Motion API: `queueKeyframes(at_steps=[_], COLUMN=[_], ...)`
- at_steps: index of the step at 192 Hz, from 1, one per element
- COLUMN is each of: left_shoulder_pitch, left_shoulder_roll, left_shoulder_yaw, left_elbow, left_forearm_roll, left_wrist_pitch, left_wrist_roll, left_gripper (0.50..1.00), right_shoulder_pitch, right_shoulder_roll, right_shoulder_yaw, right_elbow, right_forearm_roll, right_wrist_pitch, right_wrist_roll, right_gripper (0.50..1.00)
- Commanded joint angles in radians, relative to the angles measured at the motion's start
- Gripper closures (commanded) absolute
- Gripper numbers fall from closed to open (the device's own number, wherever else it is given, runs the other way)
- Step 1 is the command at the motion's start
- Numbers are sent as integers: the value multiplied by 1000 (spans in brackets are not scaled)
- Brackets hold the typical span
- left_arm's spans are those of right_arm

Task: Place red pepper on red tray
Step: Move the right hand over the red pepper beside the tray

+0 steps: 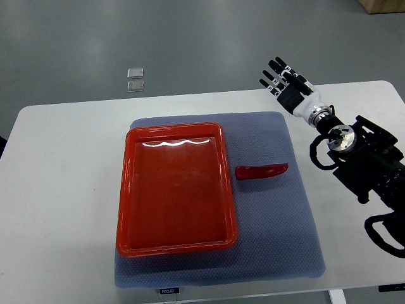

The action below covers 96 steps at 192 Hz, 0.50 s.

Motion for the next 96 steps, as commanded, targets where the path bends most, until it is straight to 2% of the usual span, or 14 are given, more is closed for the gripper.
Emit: queueKeyframes(at_steps=[1,60,82,96], left_shoulder_pitch=[0,-3,-3,-3], left_shoulder_roll=[0,0,0,0], left_shoulder_yaw=[0,6,3,3], left_elbow=[3,4,4,4], left_forearm_roll=[0,0,0,0], left_wrist_pitch=[0,3,3,3], left_wrist_roll=[0,0,0,0], left_gripper=[500,500,500,500], right_shoulder_pitch=[0,9,55,94], right_shoulder_roll=[0,0,-17,-31], right_shoulder_yaw=[-1,-26,-95,-151], right_elbow=[1,8,15,17], right_forearm_roll=[-2,-25,-174,-285], right_wrist_pitch=[0,6,17,38], right_wrist_roll=[0,-3,-45,-48], right_gripper=[581,581,581,581])
